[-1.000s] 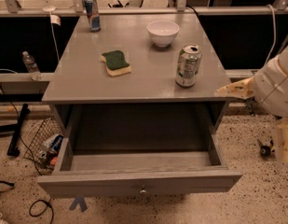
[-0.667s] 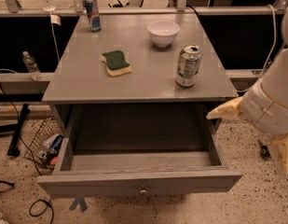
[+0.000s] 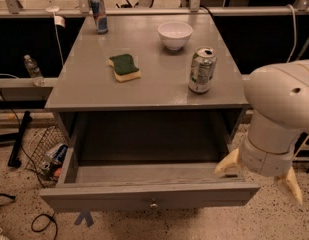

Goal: Close top drawer

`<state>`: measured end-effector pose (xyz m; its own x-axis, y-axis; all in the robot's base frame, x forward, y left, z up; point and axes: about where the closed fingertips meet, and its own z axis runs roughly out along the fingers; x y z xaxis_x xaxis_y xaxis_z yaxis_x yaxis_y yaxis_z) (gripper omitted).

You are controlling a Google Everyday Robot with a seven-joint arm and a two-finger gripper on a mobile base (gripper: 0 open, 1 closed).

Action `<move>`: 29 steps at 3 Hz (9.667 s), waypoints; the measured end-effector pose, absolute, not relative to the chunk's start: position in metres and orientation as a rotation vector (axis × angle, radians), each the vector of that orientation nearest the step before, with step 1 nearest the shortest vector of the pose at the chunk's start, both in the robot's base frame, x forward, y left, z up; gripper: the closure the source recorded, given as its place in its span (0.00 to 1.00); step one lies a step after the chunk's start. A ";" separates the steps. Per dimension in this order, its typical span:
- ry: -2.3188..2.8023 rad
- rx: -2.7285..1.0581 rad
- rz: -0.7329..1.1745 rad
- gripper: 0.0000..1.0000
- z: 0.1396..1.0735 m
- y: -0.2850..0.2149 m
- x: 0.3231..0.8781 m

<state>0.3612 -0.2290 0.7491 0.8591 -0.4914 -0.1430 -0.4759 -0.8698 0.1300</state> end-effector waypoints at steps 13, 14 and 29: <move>0.263 3.256 -0.070 1.00 0.637 -0.145 0.358; 0.275 3.283 0.179 1.00 0.639 -0.144 0.375; 0.190 3.097 0.946 1.00 0.665 -0.153 0.518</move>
Offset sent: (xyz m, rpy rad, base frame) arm -0.0114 0.0026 -0.0147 0.0283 0.0463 0.1246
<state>0.5182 -0.1530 0.6651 0.8236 0.0819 0.5613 0.1416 -0.9879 -0.0637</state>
